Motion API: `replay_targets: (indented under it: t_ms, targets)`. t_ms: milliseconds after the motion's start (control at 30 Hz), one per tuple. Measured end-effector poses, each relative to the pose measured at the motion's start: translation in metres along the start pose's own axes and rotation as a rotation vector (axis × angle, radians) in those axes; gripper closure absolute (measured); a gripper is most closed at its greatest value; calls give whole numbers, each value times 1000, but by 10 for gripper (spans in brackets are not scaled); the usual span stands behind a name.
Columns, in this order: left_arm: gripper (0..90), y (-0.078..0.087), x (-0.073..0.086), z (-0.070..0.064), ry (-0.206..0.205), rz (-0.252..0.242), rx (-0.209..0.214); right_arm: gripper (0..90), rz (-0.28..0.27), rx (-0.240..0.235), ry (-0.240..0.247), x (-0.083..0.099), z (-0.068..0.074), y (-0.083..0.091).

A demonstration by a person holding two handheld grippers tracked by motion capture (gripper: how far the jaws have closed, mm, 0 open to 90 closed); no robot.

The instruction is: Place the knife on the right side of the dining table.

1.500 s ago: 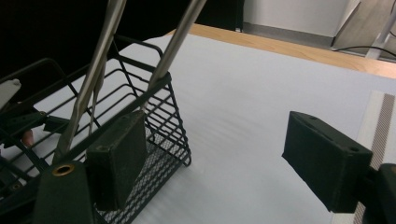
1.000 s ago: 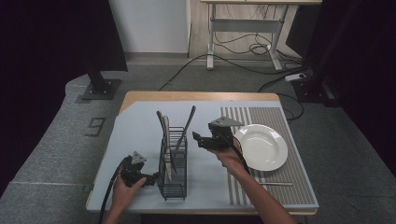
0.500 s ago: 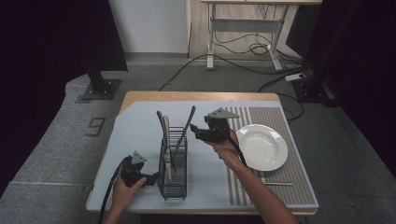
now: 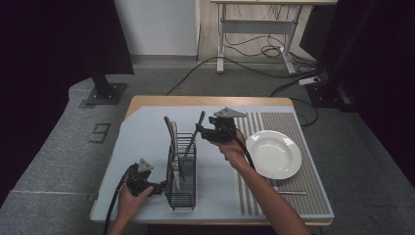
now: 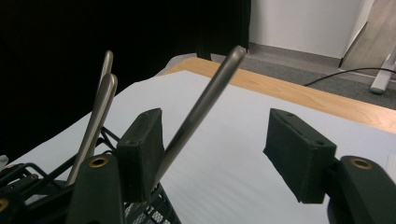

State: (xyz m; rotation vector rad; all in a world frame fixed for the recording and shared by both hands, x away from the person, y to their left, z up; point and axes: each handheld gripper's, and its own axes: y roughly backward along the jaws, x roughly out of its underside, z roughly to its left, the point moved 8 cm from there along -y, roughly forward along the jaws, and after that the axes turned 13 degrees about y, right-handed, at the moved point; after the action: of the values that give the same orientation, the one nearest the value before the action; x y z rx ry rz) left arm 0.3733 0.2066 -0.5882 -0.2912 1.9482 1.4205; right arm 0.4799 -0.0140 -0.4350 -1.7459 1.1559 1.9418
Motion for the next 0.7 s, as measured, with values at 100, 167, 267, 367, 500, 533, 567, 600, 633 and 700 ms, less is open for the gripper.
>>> replay_targets:
  t_ms: [100,167,267,367,500,533,567,600,633,700]
  targets:
    - [9,0,0,0,0,0,0,394,-2,-3,5,-2,1,-3]
    - [9,0,0,0,0,0,0,413,-4,2,14,-3,1,-6]
    - [9,0,0,0,0,0,0,465,-11,6,29,-5,2,-9]
    - [9,0,0,0,0,0,0,551,-22,-29,13,-4,2,-15]
    - [9,0,0,0,0,0,0,609,-34,-52,15,-5,3,-17]
    - [9,0,0,0,0,0,0,637,-37,-53,27,-6,4,-17]
    - [9,0,0,0,0,0,0,666,-37,-54,46,-6,5,-17]
    - [9,0,0,0,0,0,0,672,-37,-49,59,-7,7,-17]
    - [9,0,0,0,0,0,0,674,-32,-41,66,-7,7,-16]
    - [9,0,0,0,0,0,0,686,-31,-46,48,-7,7,-16]
